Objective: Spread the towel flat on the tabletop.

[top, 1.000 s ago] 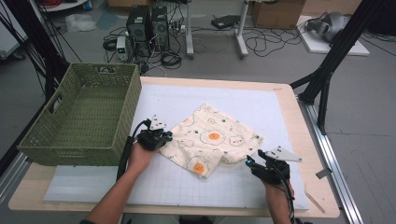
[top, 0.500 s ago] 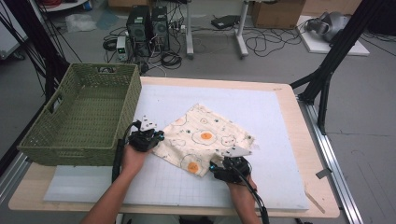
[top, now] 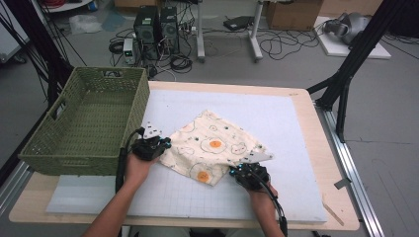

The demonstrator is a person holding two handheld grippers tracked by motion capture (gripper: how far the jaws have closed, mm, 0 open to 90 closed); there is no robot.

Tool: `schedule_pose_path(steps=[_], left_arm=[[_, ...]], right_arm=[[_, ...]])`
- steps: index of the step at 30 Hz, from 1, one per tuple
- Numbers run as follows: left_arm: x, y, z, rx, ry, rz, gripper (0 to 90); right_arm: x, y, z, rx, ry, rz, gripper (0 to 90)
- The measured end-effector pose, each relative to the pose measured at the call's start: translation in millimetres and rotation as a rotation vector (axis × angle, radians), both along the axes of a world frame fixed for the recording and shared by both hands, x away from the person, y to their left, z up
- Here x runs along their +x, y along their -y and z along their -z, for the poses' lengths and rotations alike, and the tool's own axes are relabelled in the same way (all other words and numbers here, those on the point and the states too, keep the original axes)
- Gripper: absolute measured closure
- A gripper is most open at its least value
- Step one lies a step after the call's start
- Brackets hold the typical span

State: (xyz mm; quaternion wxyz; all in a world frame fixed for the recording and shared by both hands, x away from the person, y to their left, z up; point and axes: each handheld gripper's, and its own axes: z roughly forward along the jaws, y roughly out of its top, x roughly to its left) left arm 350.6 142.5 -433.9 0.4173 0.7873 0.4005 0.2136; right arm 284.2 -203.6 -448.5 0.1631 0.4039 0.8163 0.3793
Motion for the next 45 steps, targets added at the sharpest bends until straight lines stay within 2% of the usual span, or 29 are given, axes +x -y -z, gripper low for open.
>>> schedule_pose_path(steps=[3,5,7,9,11,14,16,18,19,20,22,23,26,27,31,35,36,37,41,43,45], left_arm=[[-5.1,5.7,3.3,0.02,-0.014,0.053,86.4],[-10.3,13.0,5.6,0.001,-0.023,0.09,86.3],[-17.1,23.4,6.3,0.016,-0.02,0.128,86.3],[-22.7,31.5,6.8,0.01,-0.022,0.153,86.2],[-26.2,38.0,7.7,0.0,-0.031,0.178,86.2],[-31.0,44.3,8.1,-0.012,-0.044,0.202,86.0],[-34.4,46.8,8.0,-0.026,-0.061,0.223,85.8],[-36.5,48.8,8.0,-0.05,-0.098,0.232,83.8],[-36.6,48.5,7.8,-0.04,-0.102,0.233,82.4],[-35.5,46.6,7.5,-0.049,-0.1,0.229,80.0],[-30.8,39.1,3.9,-0.086,-0.092,0.185,63.4],[-28.9,34.7,1.2,-0.105,-0.077,0.173,59.2],[-22.3,26.3,-6.2,-0.135,-0.04,0.138,53.6],[-18.5,24.6,-8.3,-0.131,-0.039,0.129,52.0],[-4.2,25.6,-12.4,-0.141,-0.01,0.097,48.6],[12.9,33.9,-10.6,-0.136,-0.025,0.084,47.0],[15.4,36.2,-9.1,-0.143,-0.017,0.076,46.5],[20.2,39.8,-6.8,-0.142,-0.029,0.071,46.2],[33.2,54.7,0.3,-0.108,-0.058,0.067,46.0],[38.0,63.0,3.9,-0.089,-0.057,0.075,45.6],[43.2,70.8,7.8,-0.061,-0.086,0.075,45.6]], right_arm=[[-2.3,18.3,-3.2,-0.009,-0.013,0.025,86.4],[-5.6,33.4,-6.8,-0.028,-0.017,0.038,86.4],[-7.7,45.6,-9.8,-0.043,-0.027,0.056,86.4],[-9.2,55.1,-12.3,-0.064,-0.029,0.073,86.4],[-9.4,65.6,-13.2,-0.057,-0.039,0.09,86.4],[-9.4,76.3,-13.7,-0.08,-0.044,0.112,86.4],[-10.7,79.8,-14.2,-0.117,-0.039,0.119,86.3],[-11.6,82.9,-15.5,-0.128,-0.029,0.134,86.2],[-11.8,85.6,-16.0,-0.116,-0.027,0.142,86.0],[-12.5,88.2,-16.2,-0.112,-0.025,0.157,85.7],[-13.2,94.5,-16.5,-0.085,-0.018,0.172,83.8],[-14.4,97.0,-17.6,-0.065,-0.01,0.182,82.0],[-15.8,102.6,-22.3,-0.025,0.019,0.2,72.7],[-16.0,104.5,-23.2,-0.016,0.029,0.206,72.0],[-19.4,113.9,-25.4,0.029,0.048,0.244,66.9],[-22.9,117.5,-23.2,0.032,0.039,0.254,66.0],[-24.1,118.5,-23.1,0.029,0.042,0.259,65.9],[-25.2,119.7,-23.4,0.029,0.041,0.267,65.7],[-30.6,129.0,-24.0,0.052,0.051,0.291,65.5],[-33.3,130.2,-23.6,0.045,0.047,0.29,65.1],[-34.9,130.7,-22.8,0.038,0.05,0.293,64.3]])
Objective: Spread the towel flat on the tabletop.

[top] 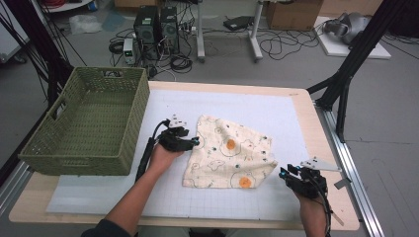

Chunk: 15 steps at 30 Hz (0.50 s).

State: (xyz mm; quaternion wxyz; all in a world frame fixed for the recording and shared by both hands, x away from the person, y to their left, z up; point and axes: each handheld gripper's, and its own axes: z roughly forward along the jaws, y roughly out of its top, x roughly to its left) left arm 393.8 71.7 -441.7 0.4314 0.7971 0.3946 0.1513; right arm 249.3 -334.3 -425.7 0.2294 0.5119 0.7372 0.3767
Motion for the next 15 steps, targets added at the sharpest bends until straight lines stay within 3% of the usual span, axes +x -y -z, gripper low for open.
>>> schedule_pose_path(steps=[2,3,4,5,6,7,11,15], left_arm=[[0.5,8.7,3.5,0.019,-0.01,0.024,50.0],[-1.6,14.4,6.2,0.078,0.001,0.058,56.3],[-3.9,17.2,6.8,0.11,0.029,0.069,66.8],[-5.2,18.8,6.3,0.105,0.032,0.08,70.8],[-6.4,19.7,5.7,0.123,0.038,0.092,81.4],[-7.5,20.6,4.9,0.149,0.054,0.09,85.0],[-8.9,7.9,0.5,0.195,0.033,0.007,86.8],[-14.9,-20.3,-3.5,0.169,0.025,-0.068,86.7]], right_arm=[[-0.6,1.5,-0.2,0.01,-0.001,0.01,63.7],[-0.9,2.1,-0.1,0.011,0.001,0.013,63.7],[-1.2,2.8,0.3,0.009,0.0,0.01,63.7],[-1.2,2.9,0.6,0.009,-0.001,0.011,63.6],[-1.2,3.3,0.9,0.008,0.0,0.011,63.6],[-1.4,3.5,0.7,0.014,-0.004,0.012,63.7],[-1.3,3.2,0.7,0.011,0.0,0.01,64.8],[1.9,1.1,0.4,0.011,0.002,0.006,64.9]])
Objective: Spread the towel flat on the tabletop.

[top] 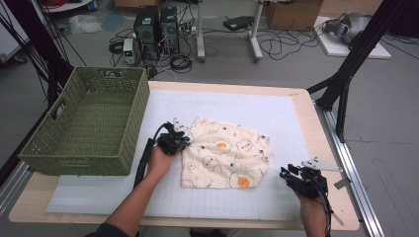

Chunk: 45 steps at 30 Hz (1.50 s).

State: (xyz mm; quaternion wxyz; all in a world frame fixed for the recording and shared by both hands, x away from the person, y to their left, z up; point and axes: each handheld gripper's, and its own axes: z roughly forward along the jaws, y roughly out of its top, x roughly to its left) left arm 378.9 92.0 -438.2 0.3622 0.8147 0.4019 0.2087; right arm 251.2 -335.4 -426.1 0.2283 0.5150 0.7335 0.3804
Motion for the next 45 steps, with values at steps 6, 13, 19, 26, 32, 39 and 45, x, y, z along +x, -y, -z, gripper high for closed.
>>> schedule_pose_path(steps=[6,13,19,26,32,39,45], left_arm=[[-9.0,-26.1,2.5,-0.018,-0.024,-0.04,86.2],[-5.6,-36.9,-9.0,-0.111,0.044,-0.136,55.6],[3.5,-37.6,-1.3,-0.163,0.022,-0.154,49.4],[7.7,-28.8,7.2,-0.18,-0.003,-0.118,48.1],[5.7,-30.9,5.0,-0.181,-0.022,-0.102,40.2],[-0.8,-29.5,-3.3,-0.154,-0.013,-0.088,42.2],[-8.4,-27.2,-11.6,-0.146,-0.008,-0.076,42.6]], right_arm=[[11.3,-4.0,-1.6,0.0,0.002,-0.011,63.2],[44.3,-6.1,-15.7,0.034,0.037,-0.004,60.5],[80.3,-20.9,-12.9,-0.005,0.019,-0.054,56.7],[123.5,-50.7,3.5,-0.023,-0.05,-0.131,51.7],[145.5,-72.1,16.7,-0.073,-0.105,-0.208,62.9],[167.9,-76.0,5.1,-0.226,-0.068,-0.109,87.4],[178.6,-69.9,-9.8,-0.174,0.001,-0.024,79.3]])
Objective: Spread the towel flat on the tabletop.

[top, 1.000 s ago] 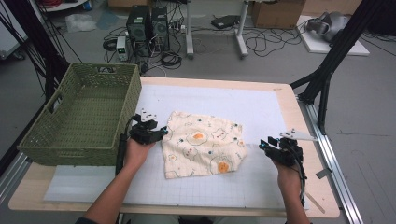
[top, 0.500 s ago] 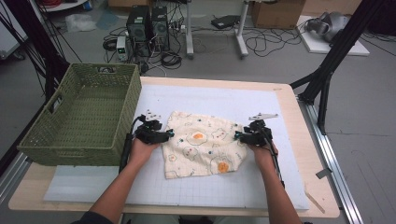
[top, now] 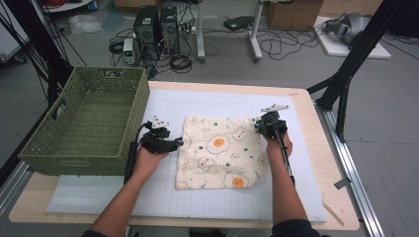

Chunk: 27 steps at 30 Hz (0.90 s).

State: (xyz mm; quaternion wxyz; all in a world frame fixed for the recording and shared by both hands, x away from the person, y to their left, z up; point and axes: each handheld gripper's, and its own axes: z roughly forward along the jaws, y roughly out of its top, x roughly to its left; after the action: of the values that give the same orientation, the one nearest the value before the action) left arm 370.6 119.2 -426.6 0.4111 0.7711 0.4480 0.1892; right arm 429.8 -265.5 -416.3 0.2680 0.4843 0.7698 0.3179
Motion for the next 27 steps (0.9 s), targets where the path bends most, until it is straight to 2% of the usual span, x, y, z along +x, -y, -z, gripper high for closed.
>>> schedule_pose_path(steps=[1,4,6,9,10,12,13,14,15,16,17,19,21,22,25,26,27], left_arm=[[0.7,0.7,-0.3,0.001,-0.006,0.003,42.9],[3.1,6.4,0.0,0.017,-0.014,0.021,43.0],[5.1,13.0,2.3,0.05,-0.017,0.04,43.8],[10.5,20.9,8.4,0.069,-0.033,0.048,44.7],[12.0,22.7,10.9,0.082,-0.038,0.054,45.5],[13.2,27.9,16.8,0.099,-0.051,0.072,50.0],[13.0,29.7,17.8,0.113,-0.036,0.08,53.1],[13.2,31.0,18.2,0.094,-0.027,0.09,58.3],[12.6,32.7,18.2,0.112,-0.012,0.108,73.1],[12.4,33.6,18.3,0.126,0.0,0.106,84.0],[13.2,33.4,17.9,0.138,0.005,0.089,85.9],[15.4,26.9,16.3,0.168,0.019,0.012,86.8],[17.2,18.5,14.8,0.162,0.021,-0.046,86.8],[17.5,13.0,13.0,0.164,0.035,-0.085,86.8],[17.9,2.4,9.5,0.163,0.054,-0.143,86.9],[17.7,0.4,9.3,0.158,0.065,-0.16,86.9],[17.7,-1.6,8.9,0.165,0.071,-0.168,86.8]], right_arm=[[-3.4,0.4,-4.4,0.027,0.014,-0.008,74.8],[-16.9,5.3,-14.2,0.053,0.047,-0.045,65.6],[-28.1,12.2,-17.8,0.074,0.061,-0.061,63.0],[-45.2,23.3,-21.1,0.095,0.046,-0.079,59.9],[-52.4,26.6,-21.3,0.107,0.058,-0.087,59.9],[-65.9,32.7,-21.2,0.096,0.071,-0.097,59.7],[-71.9,35.9,-20.5,0.101,0.067,-0.1,59.6],[-77.2,39.4,-19.3,0.099,0.071,-0.103,59.6],[-82.5,42.6,-18.0,0.102,0.069,-0.101,59.4],[-88.5,46.0,-15.7,0.115,0.066,-0.098,58.8],[-91.8,47.7,-14.2,0.116,0.067,-0.099,58.5],[-100.7,50.8,-9.8,0.117,0.068,-0.097,57.2],[-109.5,51.7,-5.7,0.118,0.065,-0.094,56.0],[-113.4,51.7,-3.5,0.118,0.062,-0.095,54.7],[-124.8,47.9,4.9,0.088,0.05,-0.088,53.9],[-128.2,45.9,8.0,0.098,0.038,-0.093,53.8],[-133.2,40.0,12.5,0.13,0.019,-0.12,53.9]])
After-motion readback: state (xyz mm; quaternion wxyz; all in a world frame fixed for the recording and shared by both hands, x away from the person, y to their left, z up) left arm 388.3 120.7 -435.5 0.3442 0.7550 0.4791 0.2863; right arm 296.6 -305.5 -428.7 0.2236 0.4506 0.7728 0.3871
